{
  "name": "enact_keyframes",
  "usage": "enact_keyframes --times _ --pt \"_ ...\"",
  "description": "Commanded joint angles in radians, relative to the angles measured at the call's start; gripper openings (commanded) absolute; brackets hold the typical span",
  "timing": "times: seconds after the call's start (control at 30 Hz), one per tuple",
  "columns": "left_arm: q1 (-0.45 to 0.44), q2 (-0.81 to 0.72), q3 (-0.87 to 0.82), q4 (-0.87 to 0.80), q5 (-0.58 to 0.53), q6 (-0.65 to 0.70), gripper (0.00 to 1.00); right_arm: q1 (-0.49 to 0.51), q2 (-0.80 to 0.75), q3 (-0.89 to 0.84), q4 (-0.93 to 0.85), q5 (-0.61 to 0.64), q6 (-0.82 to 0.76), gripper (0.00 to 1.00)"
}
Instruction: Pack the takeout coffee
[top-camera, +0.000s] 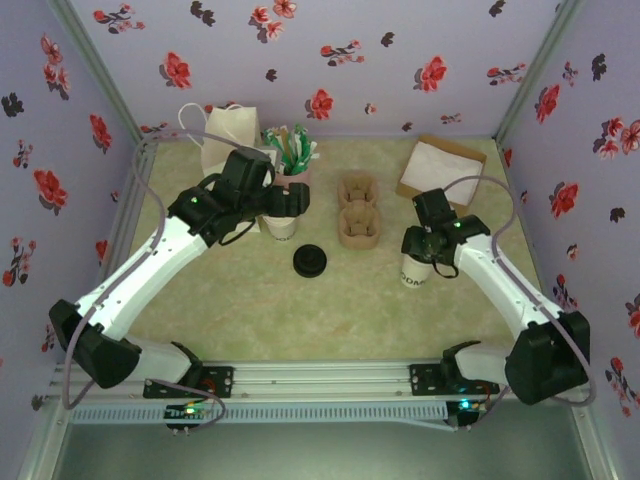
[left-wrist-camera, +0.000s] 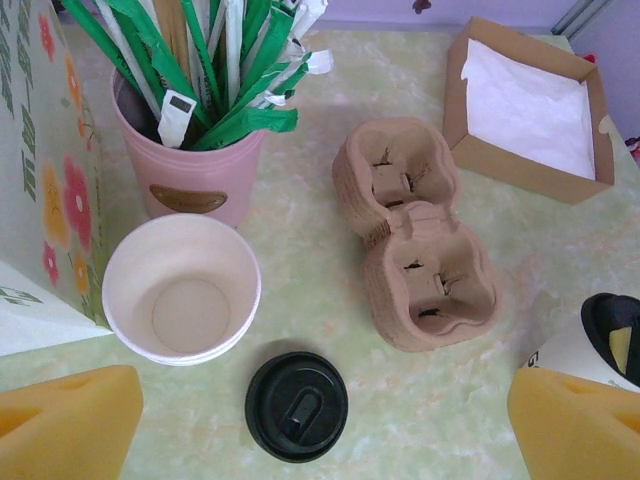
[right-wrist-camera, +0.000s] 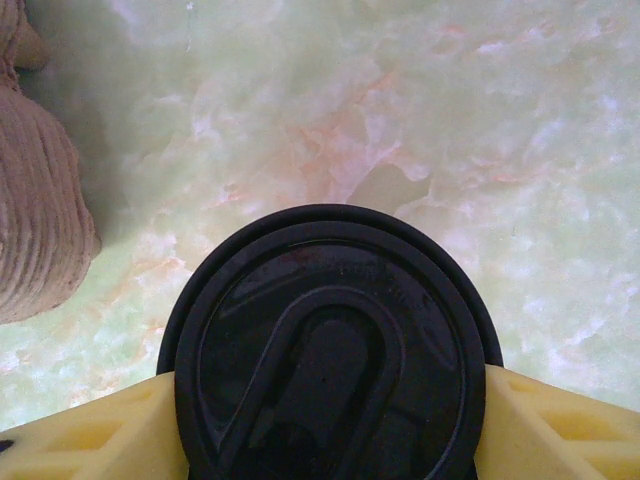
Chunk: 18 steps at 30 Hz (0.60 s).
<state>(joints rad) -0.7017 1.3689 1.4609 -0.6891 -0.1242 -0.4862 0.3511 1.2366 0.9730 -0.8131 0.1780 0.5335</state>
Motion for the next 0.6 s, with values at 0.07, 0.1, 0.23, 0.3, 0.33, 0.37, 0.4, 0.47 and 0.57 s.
enact_keyframes --times 0.07,0.1,0.23,0.3,0.33,0.37,0.4,0.47,0.57 --pt "0.004 -0.031 -0.021 0.013 -0.023 0.015 0.95 0.039 -0.066 -0.059 -0.026 0.076 0.05 0.65" --pt "0.004 -0.033 -0.023 0.018 -0.024 0.015 0.95 0.044 -0.078 -0.069 -0.02 0.083 0.058 0.65" --pt "0.004 -0.04 -0.033 0.029 -0.023 0.013 0.95 0.049 -0.121 -0.117 0.025 0.104 0.079 0.64" --pt "0.004 -0.043 -0.037 0.031 -0.023 0.011 0.95 0.051 -0.14 -0.133 0.049 0.124 0.081 0.64" --pt "0.004 -0.045 -0.038 0.032 -0.023 0.011 0.95 0.051 -0.149 -0.142 0.062 0.136 0.078 0.64" --pt "0.004 -0.047 -0.04 0.035 -0.023 0.011 0.95 0.051 -0.156 -0.147 0.074 0.146 0.074 0.64" --pt "0.004 -0.048 -0.042 0.037 -0.024 0.012 0.95 0.051 -0.16 -0.148 0.083 0.15 0.072 0.64" --pt "0.004 -0.049 -0.044 0.04 -0.023 0.011 0.95 0.051 -0.161 -0.148 0.101 0.199 0.064 0.64" --pt "0.004 -0.052 -0.045 0.045 -0.023 0.012 0.95 0.051 -0.149 -0.136 0.117 0.243 0.057 0.64"
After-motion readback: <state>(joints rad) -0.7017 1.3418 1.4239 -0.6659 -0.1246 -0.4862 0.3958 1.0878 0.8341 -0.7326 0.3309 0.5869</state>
